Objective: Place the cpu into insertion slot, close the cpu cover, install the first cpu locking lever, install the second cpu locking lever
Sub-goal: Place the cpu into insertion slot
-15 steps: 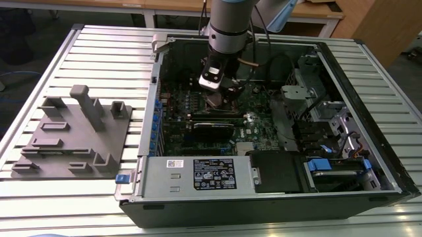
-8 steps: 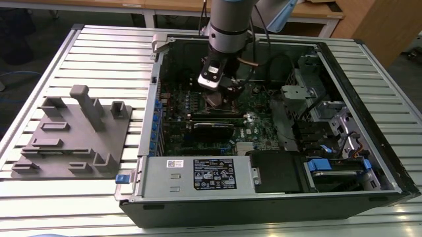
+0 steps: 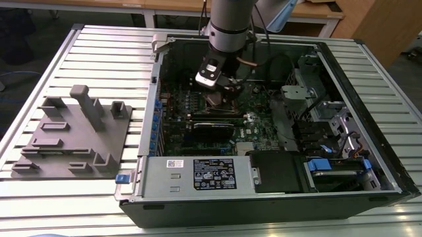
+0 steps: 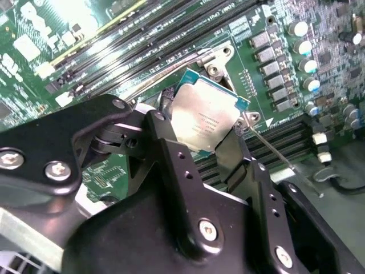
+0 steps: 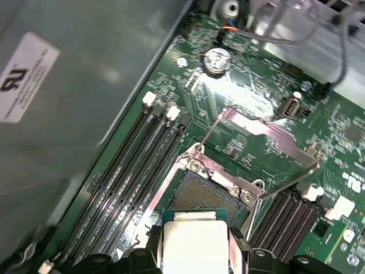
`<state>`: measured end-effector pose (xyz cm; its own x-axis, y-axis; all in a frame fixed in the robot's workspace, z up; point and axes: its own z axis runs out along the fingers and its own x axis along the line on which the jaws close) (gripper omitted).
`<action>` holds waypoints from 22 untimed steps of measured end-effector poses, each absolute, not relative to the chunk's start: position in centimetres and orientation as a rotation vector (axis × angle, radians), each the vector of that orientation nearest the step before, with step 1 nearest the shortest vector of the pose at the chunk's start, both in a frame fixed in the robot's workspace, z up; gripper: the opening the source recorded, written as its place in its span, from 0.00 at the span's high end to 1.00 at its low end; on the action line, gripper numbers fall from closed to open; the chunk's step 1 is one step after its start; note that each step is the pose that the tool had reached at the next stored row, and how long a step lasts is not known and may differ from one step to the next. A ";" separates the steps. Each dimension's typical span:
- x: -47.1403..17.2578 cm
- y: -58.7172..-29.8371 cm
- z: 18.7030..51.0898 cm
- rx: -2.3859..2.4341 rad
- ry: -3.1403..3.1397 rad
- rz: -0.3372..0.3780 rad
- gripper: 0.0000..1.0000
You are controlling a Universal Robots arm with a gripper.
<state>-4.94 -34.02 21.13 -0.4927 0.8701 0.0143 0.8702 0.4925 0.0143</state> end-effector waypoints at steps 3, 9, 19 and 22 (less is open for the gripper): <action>-4.9 -34.0 21.1 -1.649 -2.668 -0.031 0.46; -4.9 -34.0 21.1 -1.693 -2.641 -0.031 0.46; -4.9 -34.0 21.1 -1.696 -2.639 -0.031 0.46; -4.9 -34.0 21.1 -1.707 -2.632 -0.031 0.46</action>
<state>-4.94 -34.02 21.13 -0.4077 0.9130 0.0144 0.9131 0.4076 0.0143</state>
